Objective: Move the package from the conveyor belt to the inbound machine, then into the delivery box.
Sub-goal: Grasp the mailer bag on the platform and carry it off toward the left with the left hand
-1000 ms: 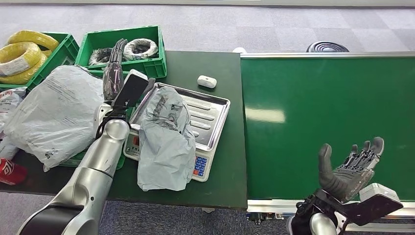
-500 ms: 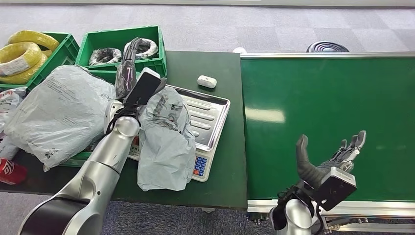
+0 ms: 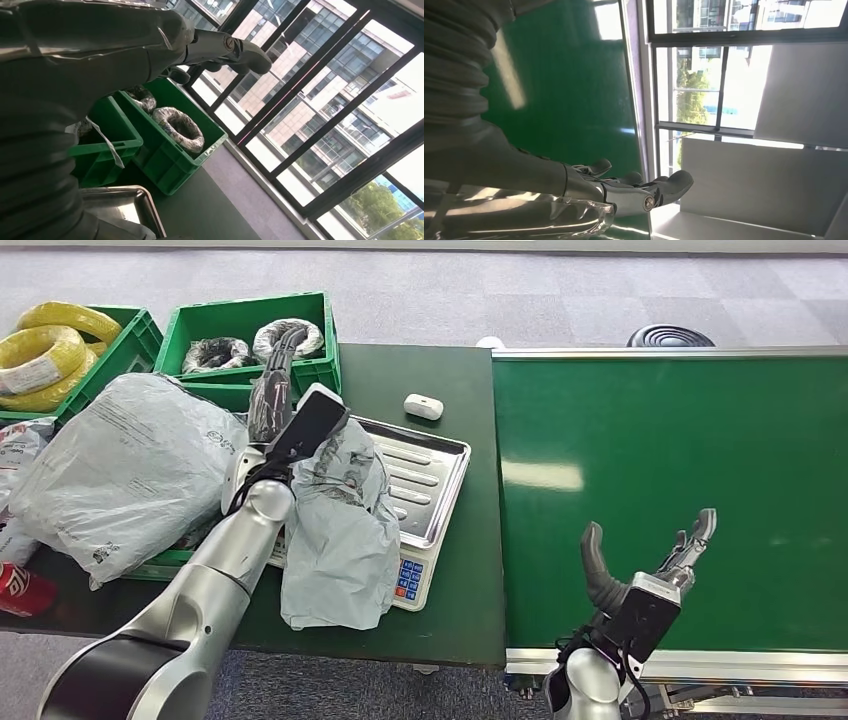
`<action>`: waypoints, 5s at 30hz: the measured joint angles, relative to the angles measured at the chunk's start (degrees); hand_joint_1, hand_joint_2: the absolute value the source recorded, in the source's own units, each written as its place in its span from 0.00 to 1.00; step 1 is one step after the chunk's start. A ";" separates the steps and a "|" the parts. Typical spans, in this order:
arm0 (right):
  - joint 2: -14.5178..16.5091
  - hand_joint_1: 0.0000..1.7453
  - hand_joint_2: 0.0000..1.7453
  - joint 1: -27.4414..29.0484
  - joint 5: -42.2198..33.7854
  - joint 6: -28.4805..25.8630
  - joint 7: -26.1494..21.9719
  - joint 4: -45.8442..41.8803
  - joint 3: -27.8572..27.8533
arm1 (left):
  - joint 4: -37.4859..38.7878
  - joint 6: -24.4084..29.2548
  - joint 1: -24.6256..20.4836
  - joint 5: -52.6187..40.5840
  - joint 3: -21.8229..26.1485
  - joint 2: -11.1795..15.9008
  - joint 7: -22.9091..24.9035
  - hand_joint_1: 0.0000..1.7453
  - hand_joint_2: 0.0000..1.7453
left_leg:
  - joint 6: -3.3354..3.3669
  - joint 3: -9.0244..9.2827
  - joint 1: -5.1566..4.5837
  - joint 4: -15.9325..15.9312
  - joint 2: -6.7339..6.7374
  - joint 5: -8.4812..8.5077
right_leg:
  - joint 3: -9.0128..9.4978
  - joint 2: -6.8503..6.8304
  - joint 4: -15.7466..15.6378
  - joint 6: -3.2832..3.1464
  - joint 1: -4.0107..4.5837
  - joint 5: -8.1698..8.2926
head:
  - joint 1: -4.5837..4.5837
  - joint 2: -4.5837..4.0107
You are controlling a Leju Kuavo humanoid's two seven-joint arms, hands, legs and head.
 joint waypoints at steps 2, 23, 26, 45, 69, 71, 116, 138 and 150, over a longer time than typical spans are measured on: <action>0.03 0.00 1.00 0.09 0.25 0.00 -0.01 0.00 -0.21 | 0.79 0.21 -0.24 -2.04 -0.74 0.02 1.24 0.00 1.00 | 0.00 0.00 0.00 0.00 0.00 0.00 | 0.00 -0.01 0.00 0.00 0.00 0.00 | 0.01 0.00; 0.19 0.00 1.00 1.30 2.83 -0.01 -0.02 -0.92 -1.38 | 10.48 -25.34 -2.61 -17.02 -16.84 -1.67 5.92 0.00 1.00 | 0.00 0.00 -0.04 0.01 -0.02 0.00 | 0.02 -0.04 -0.01 0.00 -0.04 0.00 | 0.01 0.00; 0.21 0.00 1.00 1.60 2.95 -0.01 -0.02 -0.92 -1.57 | 10.58 -31.06 -2.62 -14.28 -16.33 -1.75 3.24 0.00 1.00 | 0.00 0.00 -0.04 0.01 -0.02 0.00 | 0.04 -0.05 -0.01 0.00 -0.04 0.00 | 0.01 -0.01; 0.21 0.00 1.00 2.16 3.54 -0.02 -0.02 -0.94 -2.34 | 12.00 -35.61 -2.46 -12.34 -15.61 -1.46 4.28 0.25 1.00 | 0.00 0.02 -0.04 0.00 -0.03 0.00 | 0.06 -0.05 -0.01 0.00 -0.04 0.00 | 0.01 -0.01; 0.21 0.00 1.00 2.61 3.79 -0.02 -0.02 -0.94 -3.08 | 12.13 -30.31 -1.75 -12.00 -14.72 -1.90 4.89 0.76 1.00 | 0.00 0.03 -0.04 0.00 -0.03 0.00 | 0.05 -0.05 -0.01 0.00 -0.04 0.00 | 0.01 0.00; 0.21 0.00 1.00 2.71 3.80 -0.02 -0.02 -0.94 -3.15 | 12.13 -29.82 -1.74 -12.00 -14.67 -1.90 4.97 0.75 1.00 | 0.00 0.02 -0.04 0.00 -0.03 0.00 | 0.05 -0.04 0.00 0.00 -0.04 0.00 | 0.01 -0.01; 0.23 0.00 1.00 1.35 3.86 -0.01 -0.02 1.37 -2.32 | -0.23 -15.98 -4.49 15.39 10.55 2.77 -2.03 0.97 1.00 | 0.00 -0.01 -0.03 0.00 -0.03 0.03 | 0.05 -0.11 0.02 0.00 -0.02 0.00 | 0.00 0.00; 0.25 0.00 1.00 1.13 3.87 -0.01 -0.02 1.92 -2.53 | 6.37 -8.49 -3.46 -11.31 -4.90 3.34 6.44 0.00 1.00 | 0.00 -0.05 -0.08 0.01 -0.21 0.03 | 0.02 -0.23 0.00 0.01 -0.08 -0.01 | 0.00 -0.01; 0.24 0.00 1.00 1.47 3.72 -0.02 -0.02 1.90 -2.87 | 9.33 -11.44 1.09 -13.74 -10.17 2.21 7.76 0.00 1.00 | 0.00 -0.05 -0.07 0.00 -0.28 0.04 | 0.03 -0.26 0.00 0.02 -0.07 -0.02 | 0.01 0.00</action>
